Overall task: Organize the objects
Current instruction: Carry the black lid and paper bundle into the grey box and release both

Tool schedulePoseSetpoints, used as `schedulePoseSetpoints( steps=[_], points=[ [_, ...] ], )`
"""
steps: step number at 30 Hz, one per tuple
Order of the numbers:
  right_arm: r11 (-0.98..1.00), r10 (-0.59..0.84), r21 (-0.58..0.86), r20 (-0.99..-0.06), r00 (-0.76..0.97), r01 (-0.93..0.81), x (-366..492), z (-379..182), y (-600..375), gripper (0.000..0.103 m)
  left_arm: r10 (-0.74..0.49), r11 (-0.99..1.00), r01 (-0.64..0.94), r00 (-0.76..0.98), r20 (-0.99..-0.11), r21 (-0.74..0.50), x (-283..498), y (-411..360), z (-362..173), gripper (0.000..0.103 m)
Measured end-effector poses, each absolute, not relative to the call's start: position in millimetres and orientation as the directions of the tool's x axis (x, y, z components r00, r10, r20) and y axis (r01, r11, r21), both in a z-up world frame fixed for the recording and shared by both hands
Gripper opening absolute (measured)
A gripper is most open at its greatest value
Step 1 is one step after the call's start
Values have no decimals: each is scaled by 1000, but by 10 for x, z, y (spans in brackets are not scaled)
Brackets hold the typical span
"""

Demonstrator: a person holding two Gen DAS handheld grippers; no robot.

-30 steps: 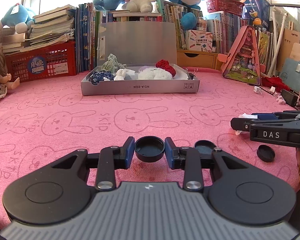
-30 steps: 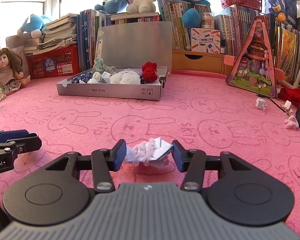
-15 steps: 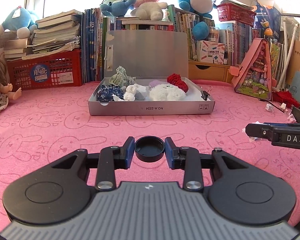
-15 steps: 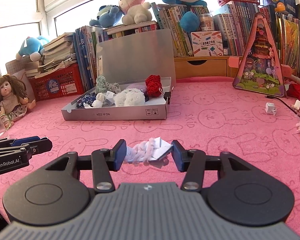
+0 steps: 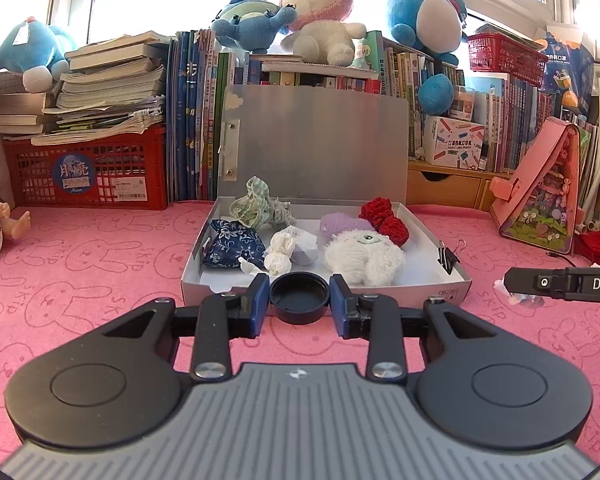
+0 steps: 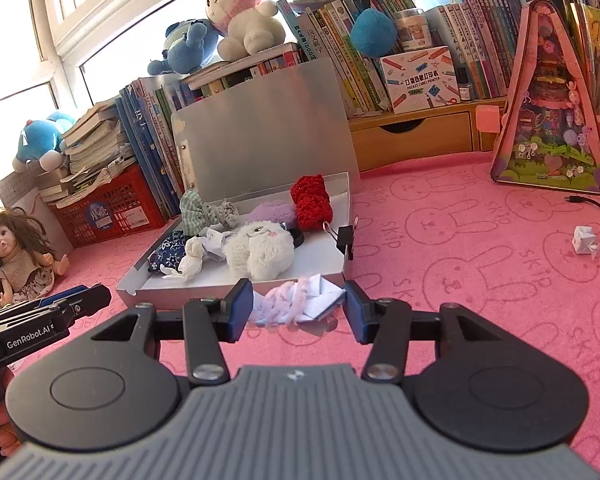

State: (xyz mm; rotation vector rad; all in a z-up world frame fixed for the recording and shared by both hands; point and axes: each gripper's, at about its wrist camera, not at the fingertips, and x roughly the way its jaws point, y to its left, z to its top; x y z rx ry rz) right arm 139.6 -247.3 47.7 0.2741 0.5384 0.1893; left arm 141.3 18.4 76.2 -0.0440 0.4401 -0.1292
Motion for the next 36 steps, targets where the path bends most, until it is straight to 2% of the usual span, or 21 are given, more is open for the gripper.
schedulePoseSetpoints(
  steps=[5, 14, 20, 25, 30, 36],
  points=[
    [933, 273, 348, -508, 817, -95, 1750, 499, -2473, 53, -148, 989, 123, 889, -432, -86, 1805, 154, 809, 38],
    [901, 342, 422, -550, 762, -101, 2246, 420, -2338, 53, -137, 989, 90, 850, -509, -116, 2466, 164, 597, 38],
    [896, 376, 422, -561, 737, -136, 2486, 385, -2111, 53, -115, 992, 64, 833, -541, -112, 2716, 216, 407, 38],
    [866, 434, 478, -567, 700, -150, 2639, 247, -1946, 53, -100, 994, 54, 832, -546, -99, 2817, 278, 319, 38],
    [866, 451, 468, -583, 675, -175, 2729, 141, -1760, 53, -56, 997, 21, 829, -557, -69, 2919, 388, 225, 38],
    [892, 403, 430, -612, 680, -142, 2829, 93, -1670, 53, -23, 998, -16, 821, -571, -64, 3026, 525, 125, 38]
  ],
)
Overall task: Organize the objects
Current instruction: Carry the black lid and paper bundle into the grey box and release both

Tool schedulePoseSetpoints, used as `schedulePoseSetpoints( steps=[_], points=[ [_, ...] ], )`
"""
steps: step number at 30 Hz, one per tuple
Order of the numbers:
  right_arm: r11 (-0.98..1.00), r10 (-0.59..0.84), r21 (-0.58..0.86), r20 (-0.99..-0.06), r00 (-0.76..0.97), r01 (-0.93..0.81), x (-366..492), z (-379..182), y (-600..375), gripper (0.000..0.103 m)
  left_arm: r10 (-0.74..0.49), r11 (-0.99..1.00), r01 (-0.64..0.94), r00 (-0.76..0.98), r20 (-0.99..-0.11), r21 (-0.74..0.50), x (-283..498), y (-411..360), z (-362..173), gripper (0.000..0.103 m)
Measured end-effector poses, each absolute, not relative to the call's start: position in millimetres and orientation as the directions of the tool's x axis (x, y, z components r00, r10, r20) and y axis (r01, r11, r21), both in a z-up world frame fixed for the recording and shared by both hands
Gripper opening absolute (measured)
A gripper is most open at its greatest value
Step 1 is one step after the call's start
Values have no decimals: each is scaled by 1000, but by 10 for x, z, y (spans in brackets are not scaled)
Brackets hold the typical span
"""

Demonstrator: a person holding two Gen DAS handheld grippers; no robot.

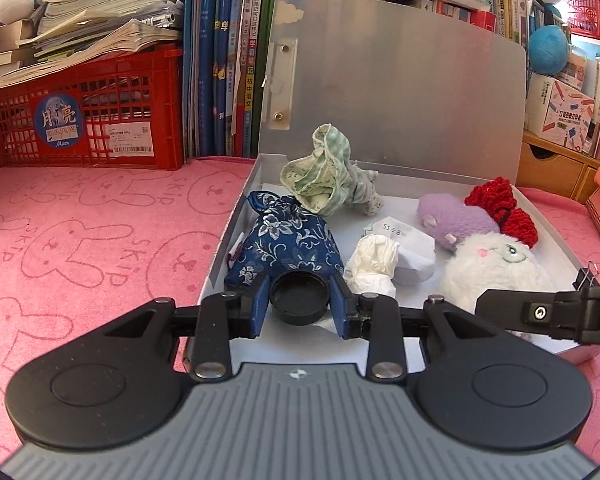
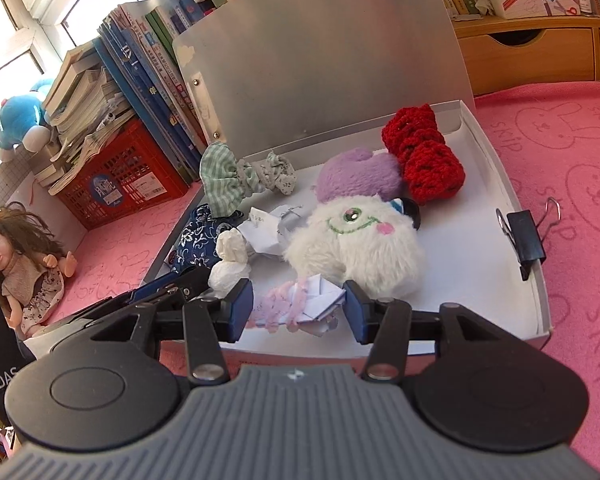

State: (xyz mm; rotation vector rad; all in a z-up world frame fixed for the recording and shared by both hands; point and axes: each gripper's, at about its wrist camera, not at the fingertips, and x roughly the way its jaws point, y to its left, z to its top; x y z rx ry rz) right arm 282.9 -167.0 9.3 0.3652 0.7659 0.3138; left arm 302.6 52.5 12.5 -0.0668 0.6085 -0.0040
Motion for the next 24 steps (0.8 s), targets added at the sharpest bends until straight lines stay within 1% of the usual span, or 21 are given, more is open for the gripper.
schedulePoseSetpoints(
  steps=[4, 10, 11, 12, 13, 15, 17, 21, 24],
  points=[
    [913, 354, 392, -619, 701, -114, 2871, 99, -1704, 52, -20, 998, -22, 822, -570, -66, 3049, 549, 98, 38],
    [943, 271, 326, -646, 714, -63, 2901, 30, -1771, 52, -4, 999, -20, 823, -568, -37, 3057, 512, 79, 38],
    [948, 258, 314, -652, 713, -56, 2900, 11, -1775, 48, -1, 999, -21, 822, -569, -31, 3059, 505, 79, 38],
    [950, 254, 307, -658, 709, -55, 2898, -9, -1779, 47, 2, 999, -22, 822, -570, -29, 3059, 501, 80, 38],
    [949, 259, 308, -651, 714, -63, 2882, -15, -1788, 48, 2, 999, -23, 820, -572, -29, 3058, 498, 84, 38],
    [950, 257, 306, -643, 721, -65, 2848, 0, -1802, 52, 0, 999, -22, 816, -578, -31, 3052, 493, 90, 38],
    [947, 267, 312, -630, 729, -76, 2818, 34, -1810, 61, 3, 999, -23, 817, -576, -28, 3030, 484, 93, 38],
    [945, 276, 313, -614, 740, -92, 2744, 122, -1826, 64, -2, 999, -20, 818, -576, -33, 2973, 467, 117, 39],
    [948, 274, 301, -604, 748, -104, 2686, 176, -1829, 64, -6, 1000, -12, 823, -567, -27, 2914, 435, 166, 39]
  ],
)
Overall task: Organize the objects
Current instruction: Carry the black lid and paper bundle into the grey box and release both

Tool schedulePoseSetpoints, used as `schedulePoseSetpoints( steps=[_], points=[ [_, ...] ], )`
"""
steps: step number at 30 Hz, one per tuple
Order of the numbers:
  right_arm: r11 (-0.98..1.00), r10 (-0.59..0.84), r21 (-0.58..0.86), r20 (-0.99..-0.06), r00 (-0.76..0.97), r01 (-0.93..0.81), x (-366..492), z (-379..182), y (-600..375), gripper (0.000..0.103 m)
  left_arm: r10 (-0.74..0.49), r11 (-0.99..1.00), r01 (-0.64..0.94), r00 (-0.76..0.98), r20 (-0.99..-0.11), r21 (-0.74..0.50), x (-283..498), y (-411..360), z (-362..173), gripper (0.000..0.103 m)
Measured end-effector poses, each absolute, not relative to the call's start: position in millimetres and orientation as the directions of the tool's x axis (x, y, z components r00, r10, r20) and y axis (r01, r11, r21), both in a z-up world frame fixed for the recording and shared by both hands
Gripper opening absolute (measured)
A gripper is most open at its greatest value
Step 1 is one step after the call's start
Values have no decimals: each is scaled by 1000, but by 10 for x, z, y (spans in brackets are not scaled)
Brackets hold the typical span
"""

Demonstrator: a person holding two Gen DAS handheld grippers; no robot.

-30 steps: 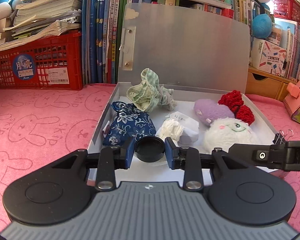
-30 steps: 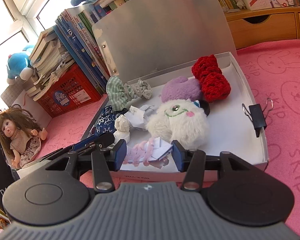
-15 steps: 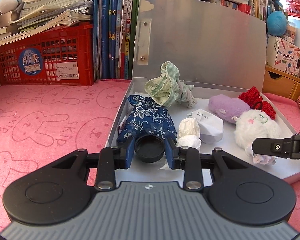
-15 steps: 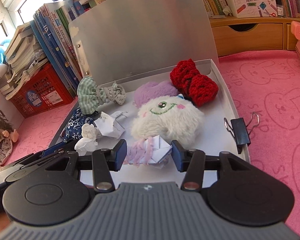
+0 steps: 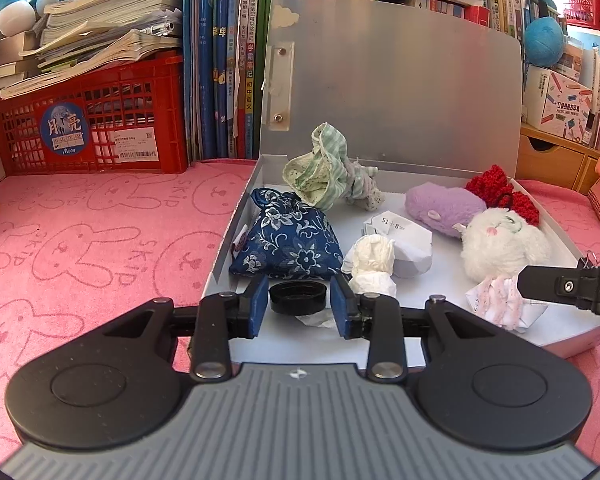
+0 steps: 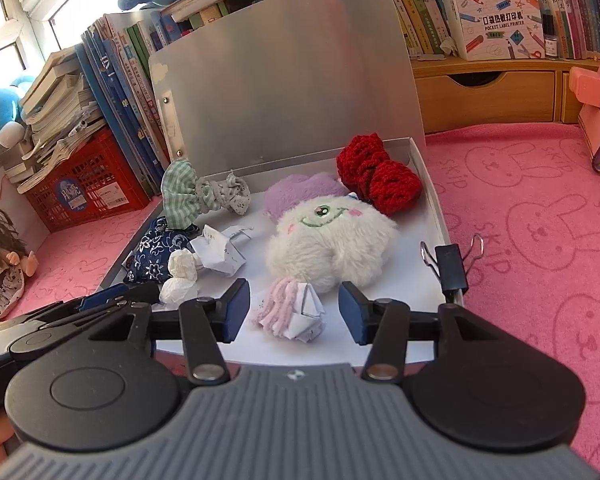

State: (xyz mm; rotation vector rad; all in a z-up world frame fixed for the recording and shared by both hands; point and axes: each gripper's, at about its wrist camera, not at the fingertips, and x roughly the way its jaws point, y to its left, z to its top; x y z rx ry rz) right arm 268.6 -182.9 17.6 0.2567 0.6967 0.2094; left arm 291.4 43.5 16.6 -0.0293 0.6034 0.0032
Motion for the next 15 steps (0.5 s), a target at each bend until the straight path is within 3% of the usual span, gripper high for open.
schedulePoseSetpoints(
  steps=[9, 15],
  points=[
    [961, 257, 240, -570, 781, -141, 2471, 321, -1840, 71, -20, 1000, 17, 849, -528, -11, 2678, 353, 355, 62],
    [964, 250, 215, -536, 806, -156, 2302, 391, -1898, 84, -50, 999, 50, 858, -511, -14, 2486, 306, 463, 76]
  ],
)
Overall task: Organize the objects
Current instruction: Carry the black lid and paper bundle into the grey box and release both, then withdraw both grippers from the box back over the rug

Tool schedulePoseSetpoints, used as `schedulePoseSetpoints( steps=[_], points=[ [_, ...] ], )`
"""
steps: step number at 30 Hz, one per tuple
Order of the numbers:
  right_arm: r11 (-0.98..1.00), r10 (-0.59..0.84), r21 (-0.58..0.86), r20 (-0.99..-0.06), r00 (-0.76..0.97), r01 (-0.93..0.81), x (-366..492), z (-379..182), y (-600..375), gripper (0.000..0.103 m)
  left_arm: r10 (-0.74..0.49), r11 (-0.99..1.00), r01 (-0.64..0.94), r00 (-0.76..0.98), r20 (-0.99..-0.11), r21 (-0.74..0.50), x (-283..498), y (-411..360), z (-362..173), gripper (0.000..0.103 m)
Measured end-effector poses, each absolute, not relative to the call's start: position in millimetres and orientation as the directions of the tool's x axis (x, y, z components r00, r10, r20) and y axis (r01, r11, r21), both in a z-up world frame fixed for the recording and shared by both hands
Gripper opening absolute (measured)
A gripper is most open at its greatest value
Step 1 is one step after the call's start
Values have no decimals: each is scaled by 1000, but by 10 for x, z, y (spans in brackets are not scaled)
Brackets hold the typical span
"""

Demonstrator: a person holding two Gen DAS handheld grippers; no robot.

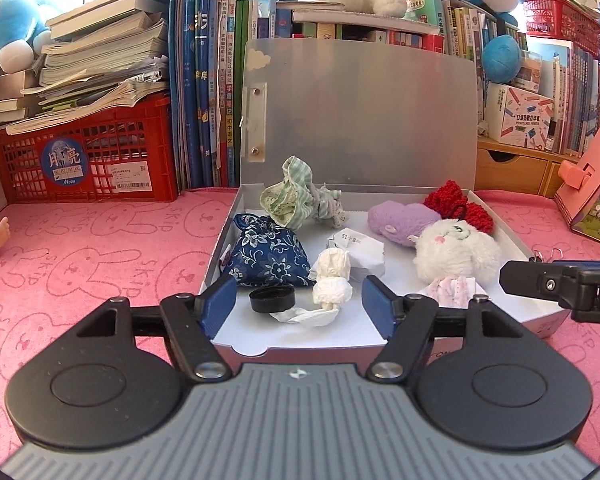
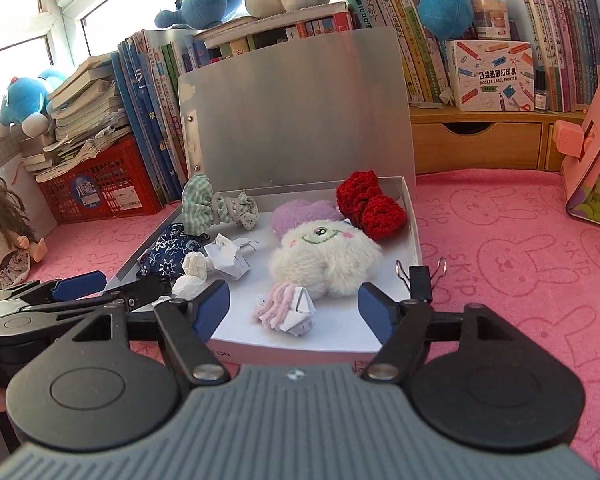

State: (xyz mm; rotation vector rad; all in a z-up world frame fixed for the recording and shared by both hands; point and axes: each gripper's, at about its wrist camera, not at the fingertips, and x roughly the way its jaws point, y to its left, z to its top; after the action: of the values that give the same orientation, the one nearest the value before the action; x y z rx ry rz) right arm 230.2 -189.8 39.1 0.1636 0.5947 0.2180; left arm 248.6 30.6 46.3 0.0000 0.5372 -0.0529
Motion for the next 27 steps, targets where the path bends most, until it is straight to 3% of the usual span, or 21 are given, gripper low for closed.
schedulePoseSetpoints(
  steps=[5, 12, 27],
  points=[
    [965, 245, 209, -516, 821, -156, 2155, 431, -2003, 92, -88, 996, 86, 857, -507, -26, 2280, 249, 539, 86],
    [963, 248, 220, -506, 826, -155, 1886, 428, -2181, 94, -148, 987, 156, 848, -509, -27, 1928, 116, 569, 90],
    [976, 216, 95, -446, 868, -194, 995, 415, -2284, 96, -255, 959, 282, 832, -493, -21, 1045, -203, 495, 92]
  ],
)
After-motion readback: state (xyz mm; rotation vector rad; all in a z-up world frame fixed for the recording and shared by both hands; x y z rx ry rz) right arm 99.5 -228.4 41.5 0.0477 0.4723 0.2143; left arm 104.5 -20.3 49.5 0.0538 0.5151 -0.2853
